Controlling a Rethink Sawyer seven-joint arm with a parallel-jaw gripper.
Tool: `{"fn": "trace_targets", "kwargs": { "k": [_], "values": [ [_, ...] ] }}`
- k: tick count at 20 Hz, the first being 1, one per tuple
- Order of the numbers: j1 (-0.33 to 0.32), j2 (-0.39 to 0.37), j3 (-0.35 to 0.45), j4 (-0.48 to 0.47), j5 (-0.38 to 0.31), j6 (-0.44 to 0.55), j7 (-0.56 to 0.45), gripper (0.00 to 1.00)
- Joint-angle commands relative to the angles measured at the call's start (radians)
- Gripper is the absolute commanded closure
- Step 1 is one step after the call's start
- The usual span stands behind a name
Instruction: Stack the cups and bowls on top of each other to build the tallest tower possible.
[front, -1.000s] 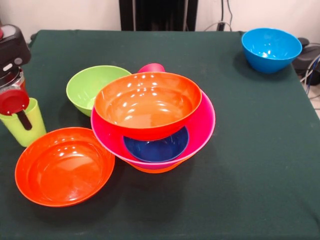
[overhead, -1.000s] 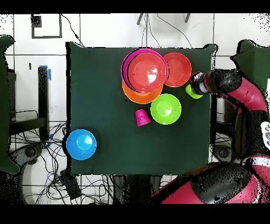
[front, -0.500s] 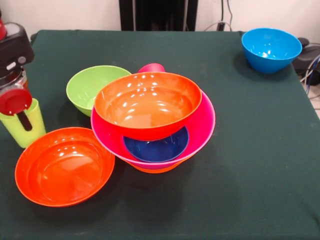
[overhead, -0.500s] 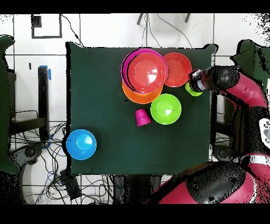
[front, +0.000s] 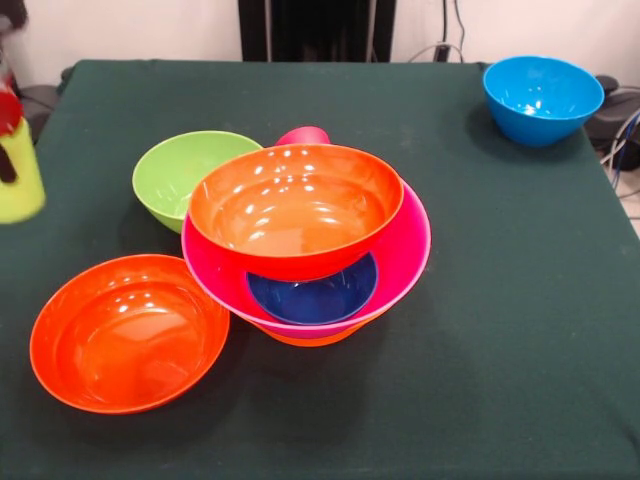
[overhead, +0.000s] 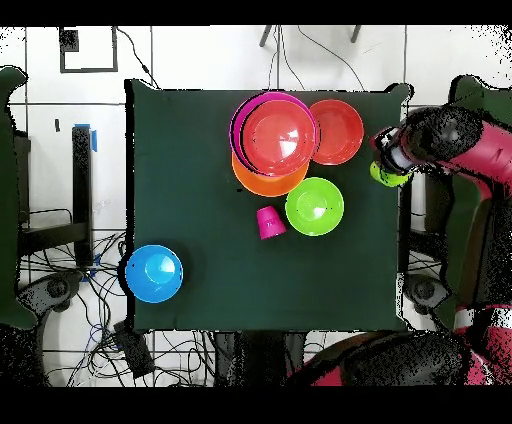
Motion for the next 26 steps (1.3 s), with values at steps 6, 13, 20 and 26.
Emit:
{"fn": "trace_targets", "kwargs": {
  "k": [6, 13, 20, 26],
  "values": [
    [0.035, -0.06, 0.039, -0.07, -0.075, 0.139, -0.305, 1.0],
    [0.087, -0.119, 0.027, -0.045, -0.045, 0.174, -0.232, 1.0],
    [0.121, -0.172, 0.02, 0.062, 0.006, 0.102, -0.134, 1.0],
    [0.149, -0.221, 0.0, 0.139, 0.043, 0.052, -0.057, 1.0]
  ]
}}
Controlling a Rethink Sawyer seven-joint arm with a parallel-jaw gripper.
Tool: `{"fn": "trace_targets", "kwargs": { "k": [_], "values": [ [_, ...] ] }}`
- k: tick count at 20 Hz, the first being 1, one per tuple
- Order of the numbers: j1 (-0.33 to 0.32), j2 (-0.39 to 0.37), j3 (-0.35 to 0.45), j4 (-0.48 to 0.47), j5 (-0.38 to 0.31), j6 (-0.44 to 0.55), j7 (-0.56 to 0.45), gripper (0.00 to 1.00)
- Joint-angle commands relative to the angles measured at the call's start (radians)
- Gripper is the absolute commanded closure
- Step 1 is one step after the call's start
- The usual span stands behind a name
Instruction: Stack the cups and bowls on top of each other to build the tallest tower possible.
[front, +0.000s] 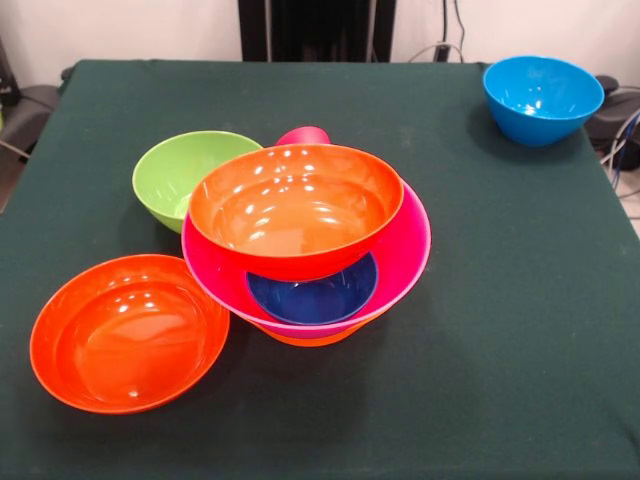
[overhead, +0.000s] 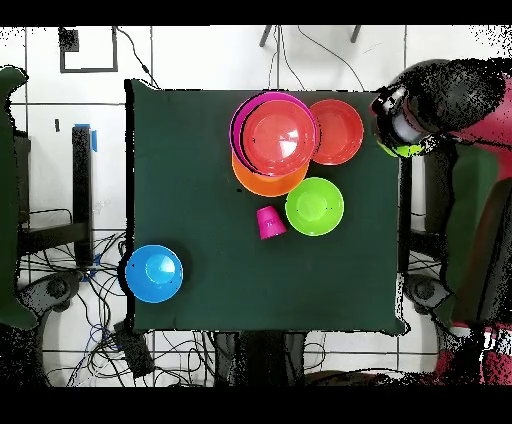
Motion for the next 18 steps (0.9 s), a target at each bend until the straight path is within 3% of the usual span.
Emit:
{"fn": "trace_targets", "kwargs": {
  "k": [1, 4, 13, 18],
  "values": [
    [0.047, -0.056, 0.016, 0.192, 0.052, -0.013, -0.007, 1.0],
    [0.043, -0.093, 0.019, 0.264, 0.106, -0.05, 0.023, 1.0],
    [0.137, -0.143, -0.049, 0.301, 0.124, -0.073, 0.12, 1.0],
    [0.147, -0.135, -0.063, 0.324, 0.139, -0.123, 0.124, 1.0]
  ]
}}
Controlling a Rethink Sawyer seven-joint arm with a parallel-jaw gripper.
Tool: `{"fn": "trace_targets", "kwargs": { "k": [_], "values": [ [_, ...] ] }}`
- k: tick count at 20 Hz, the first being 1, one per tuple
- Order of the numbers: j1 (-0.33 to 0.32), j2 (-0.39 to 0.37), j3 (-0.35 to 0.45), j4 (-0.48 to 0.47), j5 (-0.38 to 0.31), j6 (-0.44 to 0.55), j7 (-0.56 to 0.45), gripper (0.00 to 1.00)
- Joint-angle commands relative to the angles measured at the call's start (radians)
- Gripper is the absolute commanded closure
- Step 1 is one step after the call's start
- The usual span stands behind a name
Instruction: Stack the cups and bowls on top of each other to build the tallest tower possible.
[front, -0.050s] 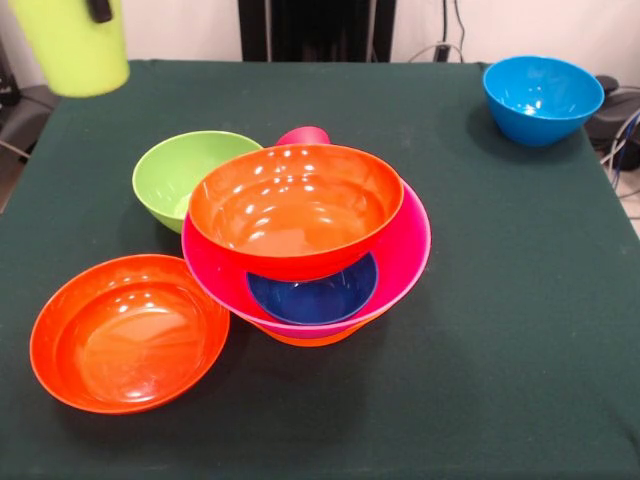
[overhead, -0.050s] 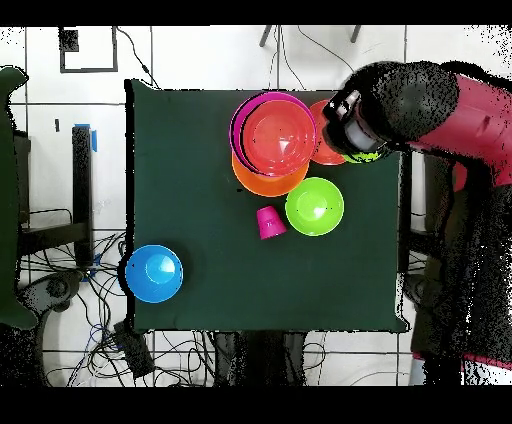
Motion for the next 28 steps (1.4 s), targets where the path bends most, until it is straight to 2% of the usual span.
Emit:
{"fn": "trace_targets", "kwargs": {
  "k": [1, 8, 12, 17, 28],
  "values": [
    [0.059, 0.004, -0.02, 0.141, 0.015, -0.093, 0.124, 1.0],
    [0.07, 0.049, -0.023, 0.141, 0.032, -0.151, 0.106, 1.0],
    [0.082, 0.061, -0.028, 0.13, 0.044, -0.152, 0.1, 1.0],
    [0.079, 0.066, -0.021, 0.159, 0.066, -0.199, 0.088, 1.0],
    [0.118, 0.104, -0.019, 0.172, 0.106, -0.286, 0.109, 1.0]
  ]
}}
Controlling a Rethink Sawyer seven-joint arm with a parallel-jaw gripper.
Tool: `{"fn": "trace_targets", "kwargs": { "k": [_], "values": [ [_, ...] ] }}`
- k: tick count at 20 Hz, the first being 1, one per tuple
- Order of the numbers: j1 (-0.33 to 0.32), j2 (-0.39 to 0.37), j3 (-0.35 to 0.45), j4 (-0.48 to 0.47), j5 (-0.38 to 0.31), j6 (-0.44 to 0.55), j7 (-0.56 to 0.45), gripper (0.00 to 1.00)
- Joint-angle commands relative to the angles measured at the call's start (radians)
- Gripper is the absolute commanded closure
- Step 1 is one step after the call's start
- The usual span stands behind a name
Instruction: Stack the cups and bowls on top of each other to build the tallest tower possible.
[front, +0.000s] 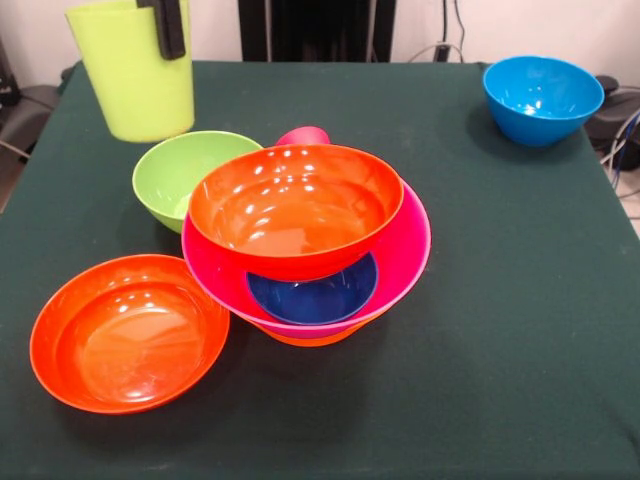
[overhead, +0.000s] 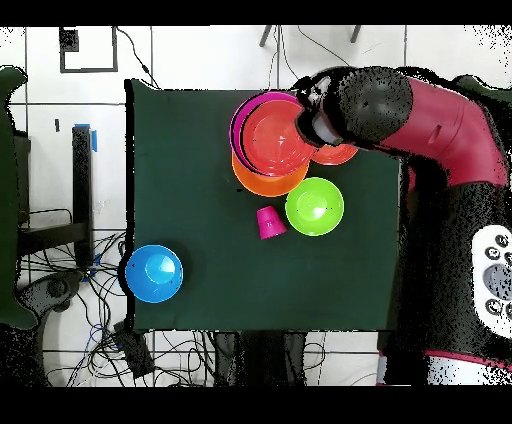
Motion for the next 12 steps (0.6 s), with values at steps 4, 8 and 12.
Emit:
{"fn": "trace_targets", "kwargs": {
  "k": [4, 8, 12],
  "values": [
    [0.061, 0.102, 0.02, 0.109, 0.015, -0.08, 0.095, 1.0],
    [0.054, 0.104, 0.025, 0.115, 0.026, -0.095, 0.07, 1.0],
    [0.051, 0.096, 0.024, 0.138, 0.027, -0.119, 0.062, 1.0]
  ]
}}
